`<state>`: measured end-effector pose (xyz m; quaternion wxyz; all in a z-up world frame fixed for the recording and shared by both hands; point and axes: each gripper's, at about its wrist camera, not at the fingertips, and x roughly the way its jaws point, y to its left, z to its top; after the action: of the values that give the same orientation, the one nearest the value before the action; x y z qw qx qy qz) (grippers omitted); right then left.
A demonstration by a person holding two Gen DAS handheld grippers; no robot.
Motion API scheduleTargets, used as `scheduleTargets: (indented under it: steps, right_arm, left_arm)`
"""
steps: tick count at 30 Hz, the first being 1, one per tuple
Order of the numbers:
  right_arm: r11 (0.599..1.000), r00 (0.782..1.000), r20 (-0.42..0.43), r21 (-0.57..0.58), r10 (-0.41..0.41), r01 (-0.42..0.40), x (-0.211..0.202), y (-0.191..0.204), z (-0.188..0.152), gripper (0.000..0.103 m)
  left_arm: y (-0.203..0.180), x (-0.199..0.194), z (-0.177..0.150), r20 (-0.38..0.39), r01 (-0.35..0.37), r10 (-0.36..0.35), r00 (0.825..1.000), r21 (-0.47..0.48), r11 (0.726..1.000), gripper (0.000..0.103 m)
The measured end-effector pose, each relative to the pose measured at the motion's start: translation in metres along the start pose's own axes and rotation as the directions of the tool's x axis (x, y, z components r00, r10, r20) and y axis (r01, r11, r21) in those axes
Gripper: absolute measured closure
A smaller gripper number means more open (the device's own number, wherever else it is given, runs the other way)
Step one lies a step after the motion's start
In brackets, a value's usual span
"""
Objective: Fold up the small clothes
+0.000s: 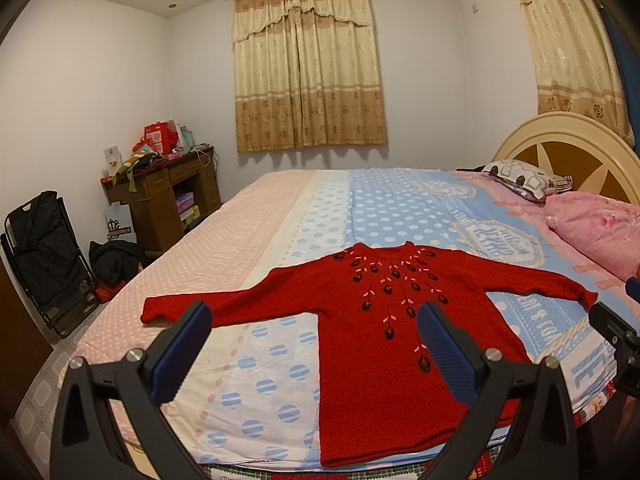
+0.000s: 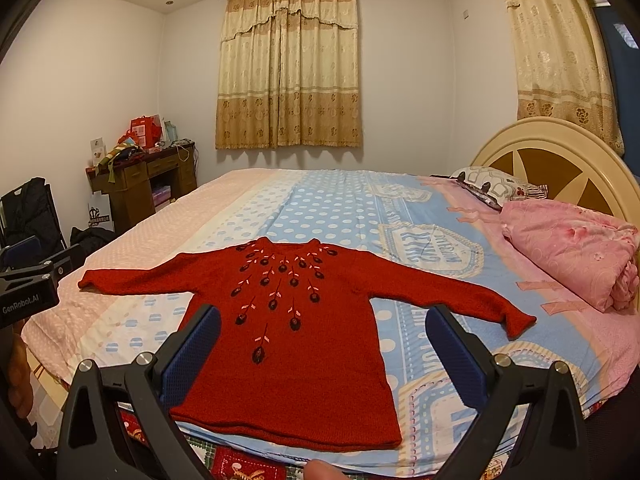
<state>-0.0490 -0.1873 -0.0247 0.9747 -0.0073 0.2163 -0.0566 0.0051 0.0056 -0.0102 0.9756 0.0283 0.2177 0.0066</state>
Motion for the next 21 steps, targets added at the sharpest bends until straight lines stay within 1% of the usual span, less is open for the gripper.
scheduleTargets:
  steps: [9,21]
  right_arm:
    - [1.000,1.000,-0.002,0.000,-0.002,0.002,0.0000,0.0007,-0.0006,0.001]
    - [1.000,1.000,-0.009,-0.002,0.001,-0.001,0.0033,0.0015,-0.0008,0.001]
  left_arm:
    - [0.0004,-0.0002,0.0007,0.000,0.001,-0.001,1.000,0.000,1.000,0.000]
    - [0.0017,0.0066,-0.0065,-0.009,-0.001,0.001,1.000,0.000,1.000,0.000]
